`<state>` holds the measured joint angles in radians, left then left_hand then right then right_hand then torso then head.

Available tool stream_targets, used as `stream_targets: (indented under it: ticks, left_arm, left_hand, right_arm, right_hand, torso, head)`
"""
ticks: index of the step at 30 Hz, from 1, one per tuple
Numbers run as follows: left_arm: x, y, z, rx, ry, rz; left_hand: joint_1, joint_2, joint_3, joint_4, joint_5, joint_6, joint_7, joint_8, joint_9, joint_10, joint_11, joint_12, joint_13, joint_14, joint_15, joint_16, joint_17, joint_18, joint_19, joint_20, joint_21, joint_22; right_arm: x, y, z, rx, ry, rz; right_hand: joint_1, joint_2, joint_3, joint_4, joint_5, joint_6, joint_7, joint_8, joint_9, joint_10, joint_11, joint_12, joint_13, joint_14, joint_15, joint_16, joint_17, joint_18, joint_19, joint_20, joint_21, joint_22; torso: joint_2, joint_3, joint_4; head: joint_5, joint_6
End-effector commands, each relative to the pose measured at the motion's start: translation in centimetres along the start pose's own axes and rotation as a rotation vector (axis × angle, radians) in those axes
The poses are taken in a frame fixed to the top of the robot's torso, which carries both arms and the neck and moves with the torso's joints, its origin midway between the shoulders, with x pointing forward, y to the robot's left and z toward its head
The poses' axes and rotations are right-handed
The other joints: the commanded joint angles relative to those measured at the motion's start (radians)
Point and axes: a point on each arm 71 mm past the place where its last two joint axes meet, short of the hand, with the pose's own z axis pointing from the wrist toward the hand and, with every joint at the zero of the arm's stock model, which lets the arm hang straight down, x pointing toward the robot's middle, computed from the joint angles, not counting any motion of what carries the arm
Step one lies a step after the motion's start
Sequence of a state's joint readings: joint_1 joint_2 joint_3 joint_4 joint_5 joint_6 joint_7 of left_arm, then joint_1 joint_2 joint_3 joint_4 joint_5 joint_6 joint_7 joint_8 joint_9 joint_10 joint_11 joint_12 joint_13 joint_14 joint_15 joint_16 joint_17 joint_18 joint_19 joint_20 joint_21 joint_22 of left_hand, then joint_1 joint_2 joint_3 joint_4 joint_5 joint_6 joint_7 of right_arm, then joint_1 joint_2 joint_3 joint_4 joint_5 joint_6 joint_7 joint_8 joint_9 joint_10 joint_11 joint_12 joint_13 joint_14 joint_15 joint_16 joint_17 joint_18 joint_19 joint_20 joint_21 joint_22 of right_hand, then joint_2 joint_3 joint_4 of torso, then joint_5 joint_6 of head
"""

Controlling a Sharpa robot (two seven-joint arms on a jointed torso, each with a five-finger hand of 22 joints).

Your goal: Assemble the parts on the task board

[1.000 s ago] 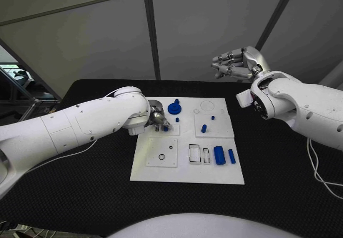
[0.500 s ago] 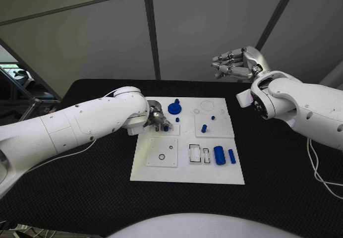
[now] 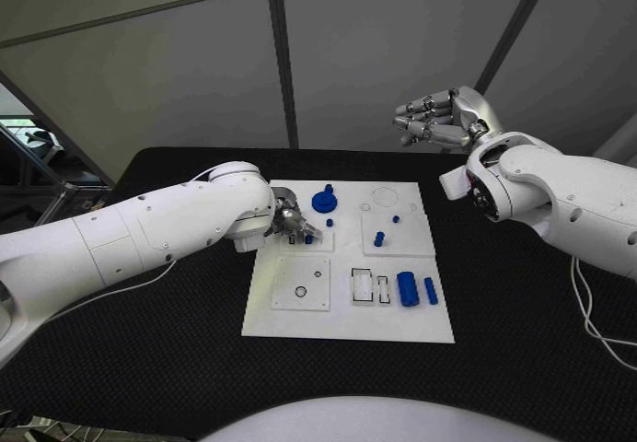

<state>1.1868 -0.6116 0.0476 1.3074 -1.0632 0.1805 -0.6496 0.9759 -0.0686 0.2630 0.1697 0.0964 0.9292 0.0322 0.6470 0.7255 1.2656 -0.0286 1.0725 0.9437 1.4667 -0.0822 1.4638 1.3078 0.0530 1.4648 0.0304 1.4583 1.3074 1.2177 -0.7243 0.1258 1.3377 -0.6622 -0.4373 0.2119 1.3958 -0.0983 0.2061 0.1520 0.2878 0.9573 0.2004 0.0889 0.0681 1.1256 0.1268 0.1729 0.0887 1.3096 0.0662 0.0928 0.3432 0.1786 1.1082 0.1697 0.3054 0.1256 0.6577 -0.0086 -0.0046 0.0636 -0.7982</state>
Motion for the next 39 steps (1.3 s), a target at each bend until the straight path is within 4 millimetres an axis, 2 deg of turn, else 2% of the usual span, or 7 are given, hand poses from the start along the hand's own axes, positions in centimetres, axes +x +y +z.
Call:
stream_targets:
  ticks: [1, 18, 27, 29, 32, 35, 39]
  left_arm:
    - [0.0, 0.1, 0.0, -0.010, -0.010, -0.001]
    - [-2.8, -1.8, -2.3, 0.094, -0.087, -0.071]
    - [-4.4, -0.8, -3.1, 0.062, -0.072, -0.053]
    - [-5.1, -0.4, -3.1, 0.053, -0.078, -0.055]
    - [-6.3, 0.3, -3.1, 0.051, -0.102, -0.070]
    - [-8.0, 1.1, -2.9, 0.057, -0.147, -0.100]
    - [-10.0, 2.5, -2.5, 0.047, -0.195, -0.138]
  left_hand:
    - [0.009, 0.007, -0.013, 0.004, -0.002, 0.004, 0.002, -0.001, 0.001, -0.006, -0.004, 0.003, -0.001, 0.075, -0.006, -0.003, 0.173, -0.020, 0.040, -0.008, 0.005, 0.130]
    - [0.021, 0.011, -0.059, 0.022, 0.003, -0.002, 0.003, -0.002, 0.004, -0.009, -0.003, 0.001, -0.006, 0.075, -0.006, -0.004, 0.173, -0.018, 0.037, -0.008, 0.000, 0.125]
    - [0.050, 0.014, -0.098, 0.029, 0.008, -0.025, 0.012, -0.014, 0.002, -0.049, 0.005, -0.039, -0.056, 0.074, 0.000, -0.006, 0.171, -0.011, 0.020, -0.004, -0.027, 0.095]
    - [0.071, 0.021, -0.116, 0.030, 0.012, -0.049, 0.023, -0.031, -0.005, -0.093, 0.014, -0.085, -0.110, 0.072, 0.007, -0.012, 0.167, -0.003, 0.002, 0.001, -0.058, 0.061]
    - [0.119, 0.035, -0.127, 0.022, 0.019, -0.119, 0.058, -0.097, -0.049, -0.194, 0.045, -0.185, -0.219, 0.055, 0.030, -0.055, 0.134, 0.017, -0.050, 0.019, -0.140, -0.028]
    - [0.158, 0.045, -0.141, 0.019, 0.021, -0.147, 0.080, -0.150, -0.100, -0.232, 0.065, -0.202, -0.234, 0.032, 0.051, -0.108, 0.093, 0.032, -0.088, 0.038, -0.204, -0.092]
    - [0.174, 0.046, -0.170, 0.028, 0.019, -0.143, 0.085, -0.173, -0.138, -0.241, 0.071, -0.202, -0.245, 0.021, 0.056, -0.132, 0.073, 0.042, -0.107, 0.047, -0.243, -0.128]
  right_arm:
    - [0.0, 0.1, 0.1, -0.008, 0.003, -0.001]
    - [-0.2, -0.1, 0.2, -0.003, -0.003, -0.005]
    - [-0.4, -0.3, 0.2, 0.001, -0.007, -0.007]
    - [-0.4, -0.3, 0.2, 0.002, -0.007, -0.008]
    - [-0.4, -0.3, 0.2, 0.003, -0.007, -0.008]
    - [-0.5, -0.4, 0.2, 0.003, -0.007, -0.008]
    - [-0.6, -0.4, 0.1, 0.003, -0.007, -0.009]
  right_hand:
    - [-0.012, 0.002, -0.009, 0.000, 0.004, -0.002, 0.007, -0.005, 0.001, -0.003, 0.008, -0.007, -0.001, 0.002, 0.002, -0.005, -0.002, 0.004, 0.006, 0.002, -0.007, -0.002]
    - [-0.016, 0.003, -0.011, 0.002, 0.004, -0.002, 0.007, -0.006, 0.001, -0.004, 0.008, -0.007, -0.002, 0.002, 0.002, -0.006, -0.002, 0.004, 0.006, 0.003, -0.009, -0.003]
    - [-0.016, 0.003, -0.011, 0.002, 0.004, -0.002, 0.007, -0.006, 0.001, -0.004, 0.008, -0.007, -0.002, 0.002, 0.002, -0.006, -0.002, 0.004, 0.006, 0.003, -0.009, -0.003]
    - [-0.016, 0.003, -0.011, 0.002, 0.004, -0.002, 0.007, -0.006, 0.001, -0.004, 0.008, -0.007, -0.002, 0.002, 0.002, -0.006, -0.002, 0.004, 0.006, 0.003, -0.009, -0.003]
    - [-0.018, 0.004, -0.012, 0.003, 0.004, -0.003, 0.007, -0.006, 0.001, -0.004, 0.008, -0.007, -0.002, 0.003, 0.002, -0.007, -0.002, 0.004, 0.007, 0.003, -0.011, -0.004]
    - [-0.016, 0.006, -0.011, 0.001, 0.005, -0.001, 0.006, -0.005, 0.001, -0.003, 0.007, -0.007, -0.002, 0.004, 0.002, -0.007, -0.003, 0.004, 0.008, 0.003, -0.012, -0.005]
    - [-0.013, 0.010, -0.010, -0.001, 0.007, 0.005, 0.004, -0.002, 0.003, 0.002, 0.005, -0.004, -0.003, 0.005, 0.000, -0.009, -0.003, 0.005, 0.010, 0.003, -0.015, -0.007]
  torso:
    - [0.000, -0.0007, -0.0001]
    - [0.000, -0.0008, 0.0005]
    - [-0.001, 0.0002, 0.0005]
    - [0.000, 0.0003, 0.0008]
    - [0.000, 0.0002, 0.0008]
    - [0.001, -0.0001, -0.0006]
    - [0.001, 0.0010, -0.0025]
  head:
    - [-0.001, 0.001]
    - [0.000, 0.008]
    - [-0.001, 0.015]
    - [-0.001, 0.018]
    - [-0.001, 0.023]
    - [0.001, 0.029]
    - [0.003, 0.036]
